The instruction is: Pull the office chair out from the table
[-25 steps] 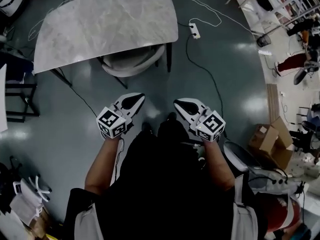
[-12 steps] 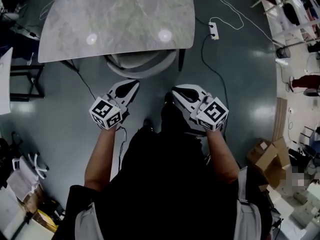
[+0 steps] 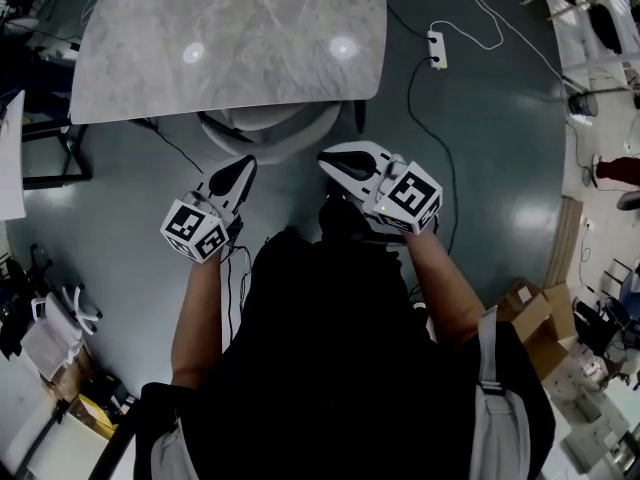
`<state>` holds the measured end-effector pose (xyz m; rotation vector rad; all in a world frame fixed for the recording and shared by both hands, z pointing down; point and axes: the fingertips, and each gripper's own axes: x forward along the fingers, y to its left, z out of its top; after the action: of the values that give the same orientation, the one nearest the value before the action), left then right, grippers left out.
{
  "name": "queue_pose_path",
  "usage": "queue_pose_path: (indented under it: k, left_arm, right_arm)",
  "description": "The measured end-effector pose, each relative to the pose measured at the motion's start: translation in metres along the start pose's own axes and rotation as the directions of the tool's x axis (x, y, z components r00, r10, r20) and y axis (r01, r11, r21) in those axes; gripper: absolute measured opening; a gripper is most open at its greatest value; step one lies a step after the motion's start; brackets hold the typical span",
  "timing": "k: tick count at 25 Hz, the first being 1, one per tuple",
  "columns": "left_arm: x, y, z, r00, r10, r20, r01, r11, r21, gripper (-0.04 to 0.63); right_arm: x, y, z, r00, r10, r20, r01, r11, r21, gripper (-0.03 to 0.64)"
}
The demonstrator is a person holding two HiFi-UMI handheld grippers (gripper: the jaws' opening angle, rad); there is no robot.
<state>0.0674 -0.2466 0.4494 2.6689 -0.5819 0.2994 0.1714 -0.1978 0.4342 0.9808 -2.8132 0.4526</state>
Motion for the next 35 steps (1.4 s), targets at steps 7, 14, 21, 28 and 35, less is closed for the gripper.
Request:
queue_pose_path:
  k: [7, 14, 21, 28, 35]
  left_arm:
    - [0.01, -0.001, -0.009, 0.999, 0.034, -0.043, -0.034, 0.999, 0.005, 0.011]
    - [0.007, 0.031, -0.039, 0.992, 0.016, -0.123, -0.014, 1.0, 0.017, 0.012]
    - [0.03, 0.051, -0.041, 0.989, -0.081, -0.127, 0.08, 0.997, -0.008, 0.012]
    - [0.045, 0.05, -0.042, 0.974, -0.177, -0.145, 0.176, 0.984, -0.018, 0.012]
    - [0.078, 0.051, -0.063, 0.96, -0.161, -0.23, 0.159, 0.987, -0.025, 0.014]
  right_arm:
    - [0.013, -0.014, -0.014, 0.997, 0.073, -0.03, -0.073, 0.997, 0.016, 0.021]
    - [0.063, -0.018, -0.023, 0.988, 0.127, -0.089, -0.125, 0.992, 0.021, 0.023]
    - [0.095, -0.03, -0.023, 0.978, 0.118, -0.17, -0.126, 0.991, -0.036, 0.026]
    - [0.113, -0.043, -0.036, 0.957, 0.138, -0.254, -0.152, 0.988, -0.036, 0.157]
    - [0.101, -0.054, -0.093, 0.867, 0.228, -0.442, -0.305, 0.946, -0.11, 0.233]
